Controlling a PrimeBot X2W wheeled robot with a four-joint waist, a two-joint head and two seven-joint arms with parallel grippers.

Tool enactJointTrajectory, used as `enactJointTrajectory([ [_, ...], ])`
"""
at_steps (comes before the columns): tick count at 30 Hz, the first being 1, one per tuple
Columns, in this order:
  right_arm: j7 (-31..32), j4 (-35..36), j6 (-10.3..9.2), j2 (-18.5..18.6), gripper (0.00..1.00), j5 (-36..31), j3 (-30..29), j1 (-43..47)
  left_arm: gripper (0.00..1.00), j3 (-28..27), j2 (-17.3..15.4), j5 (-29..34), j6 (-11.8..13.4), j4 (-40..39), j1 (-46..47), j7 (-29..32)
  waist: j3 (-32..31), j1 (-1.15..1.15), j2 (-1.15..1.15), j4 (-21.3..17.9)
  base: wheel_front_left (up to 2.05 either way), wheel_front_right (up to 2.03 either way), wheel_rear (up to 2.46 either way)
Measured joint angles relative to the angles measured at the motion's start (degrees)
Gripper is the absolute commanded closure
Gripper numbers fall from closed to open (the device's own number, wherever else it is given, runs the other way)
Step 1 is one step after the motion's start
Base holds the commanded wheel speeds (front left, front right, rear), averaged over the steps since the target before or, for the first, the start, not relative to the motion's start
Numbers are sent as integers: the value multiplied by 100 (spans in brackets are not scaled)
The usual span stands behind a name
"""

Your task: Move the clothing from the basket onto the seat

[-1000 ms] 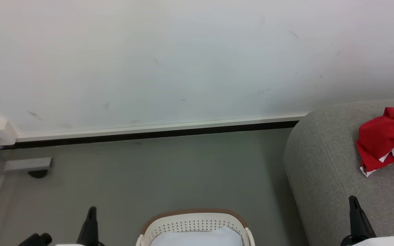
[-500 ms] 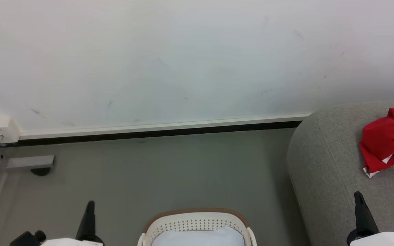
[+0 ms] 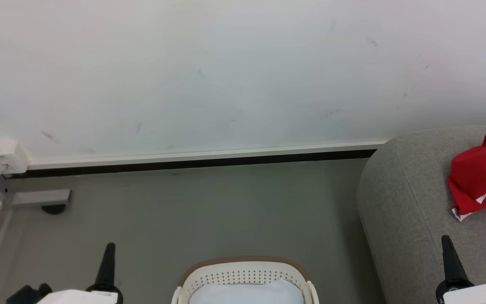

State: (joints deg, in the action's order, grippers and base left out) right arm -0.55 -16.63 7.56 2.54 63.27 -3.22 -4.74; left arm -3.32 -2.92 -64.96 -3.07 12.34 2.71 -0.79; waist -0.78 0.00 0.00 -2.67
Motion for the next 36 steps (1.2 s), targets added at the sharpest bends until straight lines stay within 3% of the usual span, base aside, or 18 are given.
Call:
enactJointTrajectory([
  [36,428,113,0,52,100,1928,-185,-151,100,-210,8,-1790,-62,-116,211,477,39,0,0,159,0,0,0],
])
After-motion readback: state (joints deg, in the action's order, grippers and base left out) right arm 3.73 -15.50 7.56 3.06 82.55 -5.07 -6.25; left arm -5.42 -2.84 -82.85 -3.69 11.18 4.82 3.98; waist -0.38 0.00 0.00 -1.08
